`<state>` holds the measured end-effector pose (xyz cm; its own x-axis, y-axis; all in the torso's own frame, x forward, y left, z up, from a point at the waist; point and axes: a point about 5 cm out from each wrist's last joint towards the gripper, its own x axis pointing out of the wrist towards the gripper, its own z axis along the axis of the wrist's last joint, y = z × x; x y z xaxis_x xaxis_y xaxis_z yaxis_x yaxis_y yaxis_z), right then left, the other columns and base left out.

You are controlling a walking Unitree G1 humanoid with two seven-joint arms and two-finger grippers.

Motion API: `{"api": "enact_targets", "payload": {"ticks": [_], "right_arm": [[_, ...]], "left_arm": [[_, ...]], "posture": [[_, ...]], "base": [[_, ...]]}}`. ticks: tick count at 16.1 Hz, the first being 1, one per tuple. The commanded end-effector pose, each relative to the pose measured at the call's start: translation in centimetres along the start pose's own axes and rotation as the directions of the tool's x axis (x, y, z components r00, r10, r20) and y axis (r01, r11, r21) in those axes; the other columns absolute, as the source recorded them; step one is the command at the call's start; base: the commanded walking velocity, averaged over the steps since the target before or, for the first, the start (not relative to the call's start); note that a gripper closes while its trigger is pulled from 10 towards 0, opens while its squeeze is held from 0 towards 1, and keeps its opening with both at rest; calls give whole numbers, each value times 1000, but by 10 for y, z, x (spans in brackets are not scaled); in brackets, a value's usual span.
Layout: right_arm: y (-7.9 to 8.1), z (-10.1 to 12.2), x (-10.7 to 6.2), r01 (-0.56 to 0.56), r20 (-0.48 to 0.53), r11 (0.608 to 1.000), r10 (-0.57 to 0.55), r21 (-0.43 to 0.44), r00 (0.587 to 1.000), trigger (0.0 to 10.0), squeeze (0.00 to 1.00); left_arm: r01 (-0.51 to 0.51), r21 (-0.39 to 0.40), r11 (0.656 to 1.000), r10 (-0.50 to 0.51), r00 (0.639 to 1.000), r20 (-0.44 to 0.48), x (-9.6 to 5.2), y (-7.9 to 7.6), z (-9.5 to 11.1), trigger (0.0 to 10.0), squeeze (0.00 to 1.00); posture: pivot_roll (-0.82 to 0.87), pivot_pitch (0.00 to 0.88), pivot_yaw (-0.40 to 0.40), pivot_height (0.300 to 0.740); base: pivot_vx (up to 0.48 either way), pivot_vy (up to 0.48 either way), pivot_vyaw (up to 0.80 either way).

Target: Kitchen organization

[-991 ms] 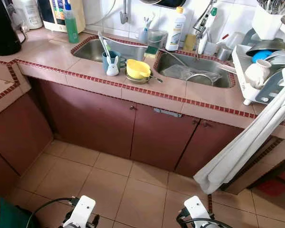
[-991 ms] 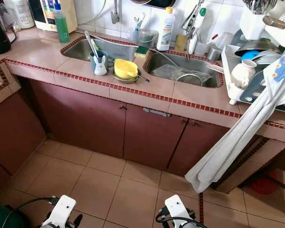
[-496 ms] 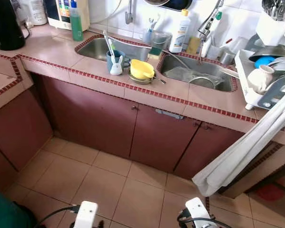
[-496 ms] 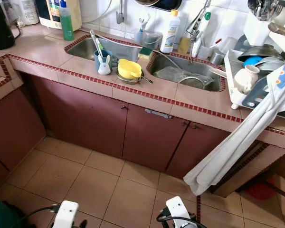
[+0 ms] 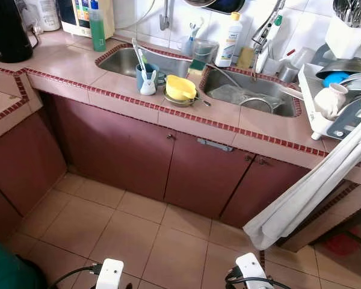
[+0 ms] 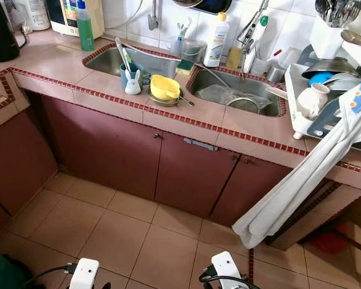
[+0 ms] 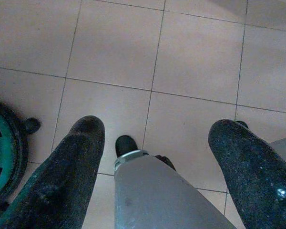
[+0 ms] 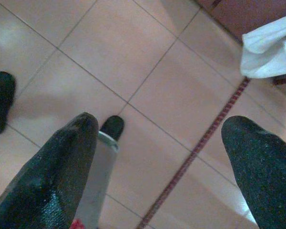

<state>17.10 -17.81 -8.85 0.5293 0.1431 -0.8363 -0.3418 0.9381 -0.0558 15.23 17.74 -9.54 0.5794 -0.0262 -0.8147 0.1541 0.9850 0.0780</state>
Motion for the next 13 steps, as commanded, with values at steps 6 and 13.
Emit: {"api": "enact_targets", "payload": {"ticks": [6,13], "right_arm": [[-9,-6,-3,55,-5,996,-55,74,998,10000,1000],[-15,-3,-4,81,37,990,-86,117,996,10000,1000]], "left_arm": [[87,43,995,-88,995,37,1,1,9,10000,1000],[153,168,974,-175,976,127,5,-11,36,10000,1000]], "posture": [[97,0,-107,740],[80,0,-90,740]], "base": [[0,0,0],[0,0,0]]}}
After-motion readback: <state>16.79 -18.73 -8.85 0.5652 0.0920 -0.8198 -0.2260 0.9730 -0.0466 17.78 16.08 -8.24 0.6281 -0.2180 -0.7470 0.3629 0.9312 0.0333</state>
